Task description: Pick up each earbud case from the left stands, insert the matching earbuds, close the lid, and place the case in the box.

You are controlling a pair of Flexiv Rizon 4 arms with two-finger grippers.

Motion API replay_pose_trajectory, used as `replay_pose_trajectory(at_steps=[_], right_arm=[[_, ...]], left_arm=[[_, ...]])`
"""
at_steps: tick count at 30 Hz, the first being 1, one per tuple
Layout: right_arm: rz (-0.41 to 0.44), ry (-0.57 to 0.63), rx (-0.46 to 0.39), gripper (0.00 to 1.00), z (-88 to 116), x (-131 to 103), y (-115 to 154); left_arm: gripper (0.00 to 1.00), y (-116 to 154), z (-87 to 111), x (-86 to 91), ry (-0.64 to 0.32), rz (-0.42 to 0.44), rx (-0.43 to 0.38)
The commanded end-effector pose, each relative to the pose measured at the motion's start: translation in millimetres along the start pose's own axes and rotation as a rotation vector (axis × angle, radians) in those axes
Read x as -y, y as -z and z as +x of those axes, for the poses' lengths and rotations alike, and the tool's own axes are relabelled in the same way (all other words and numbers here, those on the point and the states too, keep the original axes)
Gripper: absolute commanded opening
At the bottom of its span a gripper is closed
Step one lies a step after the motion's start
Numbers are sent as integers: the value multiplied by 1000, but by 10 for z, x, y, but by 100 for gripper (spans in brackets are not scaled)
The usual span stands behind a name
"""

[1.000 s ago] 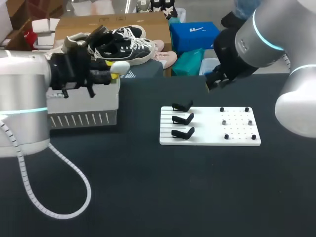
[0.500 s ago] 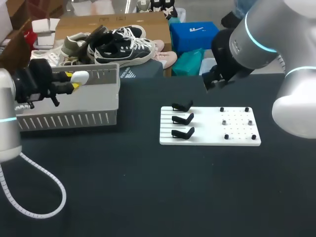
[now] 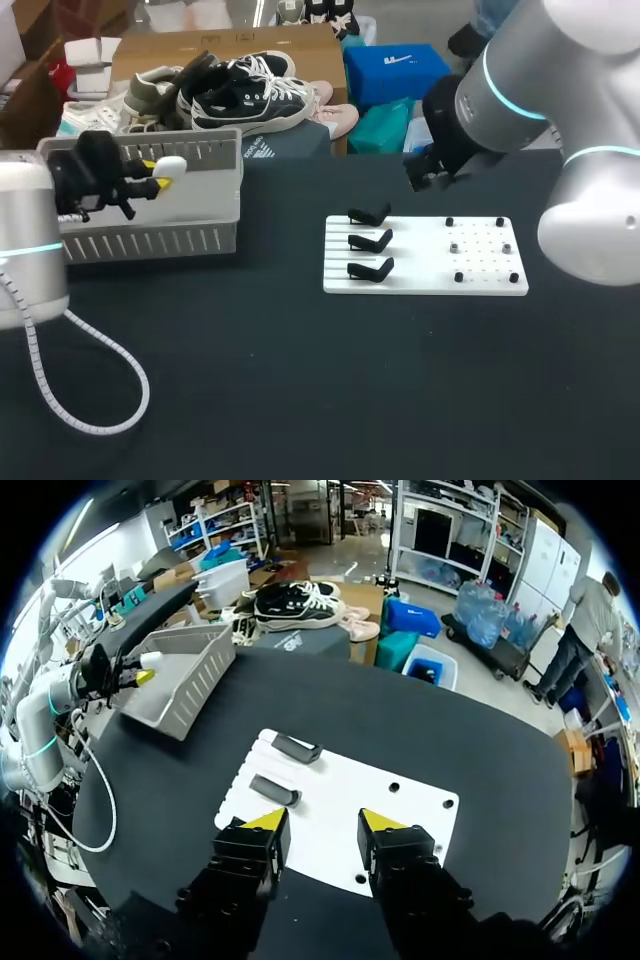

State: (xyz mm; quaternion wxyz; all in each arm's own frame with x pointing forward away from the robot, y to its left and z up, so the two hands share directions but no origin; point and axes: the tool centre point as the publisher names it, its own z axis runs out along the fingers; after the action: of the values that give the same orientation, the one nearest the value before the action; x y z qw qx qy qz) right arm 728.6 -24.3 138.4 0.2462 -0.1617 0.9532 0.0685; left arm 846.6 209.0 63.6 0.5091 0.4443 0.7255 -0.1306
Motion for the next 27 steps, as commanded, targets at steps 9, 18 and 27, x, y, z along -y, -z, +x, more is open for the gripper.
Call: replay_pose_trajectory(at_steps=[9,18,27], right_arm=[[-44,-30,95,43,22,163,131],[-126,-46,196,44,129,399,345],[-158,-71,272,45,313,566,556]], left_arm=[[100,196,-342,-6,-31,77,85],[100,364,-846,288,-73,122,141],[100,370,-1129,662,-86,182,171]])
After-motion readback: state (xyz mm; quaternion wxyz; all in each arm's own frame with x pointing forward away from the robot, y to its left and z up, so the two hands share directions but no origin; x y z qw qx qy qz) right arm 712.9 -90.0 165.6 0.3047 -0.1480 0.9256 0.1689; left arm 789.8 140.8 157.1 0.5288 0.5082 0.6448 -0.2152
